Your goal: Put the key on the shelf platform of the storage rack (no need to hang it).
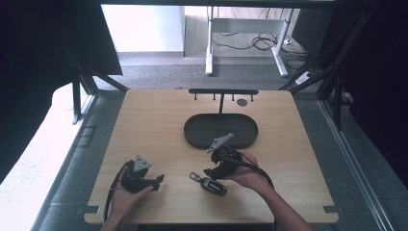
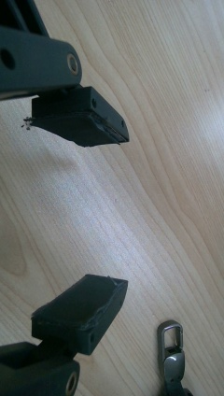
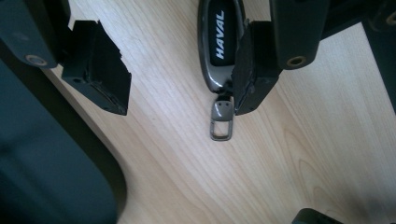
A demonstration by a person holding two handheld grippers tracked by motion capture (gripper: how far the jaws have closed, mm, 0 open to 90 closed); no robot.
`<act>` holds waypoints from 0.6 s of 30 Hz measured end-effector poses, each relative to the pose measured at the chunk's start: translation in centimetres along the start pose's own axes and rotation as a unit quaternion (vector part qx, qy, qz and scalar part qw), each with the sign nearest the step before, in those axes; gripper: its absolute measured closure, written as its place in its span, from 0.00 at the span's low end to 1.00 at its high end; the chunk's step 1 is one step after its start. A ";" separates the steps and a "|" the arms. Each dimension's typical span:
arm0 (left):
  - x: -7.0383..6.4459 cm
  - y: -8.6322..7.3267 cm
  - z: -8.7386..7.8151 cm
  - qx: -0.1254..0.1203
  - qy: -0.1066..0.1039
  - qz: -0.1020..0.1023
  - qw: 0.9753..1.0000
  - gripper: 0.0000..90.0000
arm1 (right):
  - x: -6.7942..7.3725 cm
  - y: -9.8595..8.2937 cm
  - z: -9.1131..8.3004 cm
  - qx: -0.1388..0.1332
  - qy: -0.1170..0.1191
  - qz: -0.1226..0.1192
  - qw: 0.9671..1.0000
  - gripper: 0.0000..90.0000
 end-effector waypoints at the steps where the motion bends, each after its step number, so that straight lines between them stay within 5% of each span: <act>1: 0.0 0.0 0.0 0.000 0.000 0.000 1.000 0.28 | 0.0 0.0 0.0 0.000 0.000 0.000 1.000 0.42; 18: 0.1 0.0 -0.1 -0.002 0.000 0.000 1.000 0.28 | 2.0 1.0 3.0 0.029 0.030 -0.023 0.999 0.45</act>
Point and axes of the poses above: each handheld gripper's, and its own axes: z roughly forward along the jaws, y roughly out of its top, x roughly to its left, the point moved 5 cm from there along z, roughly forward along the jaws, and after that the axes turned 8 degrees about y, right-handed, at the moved point
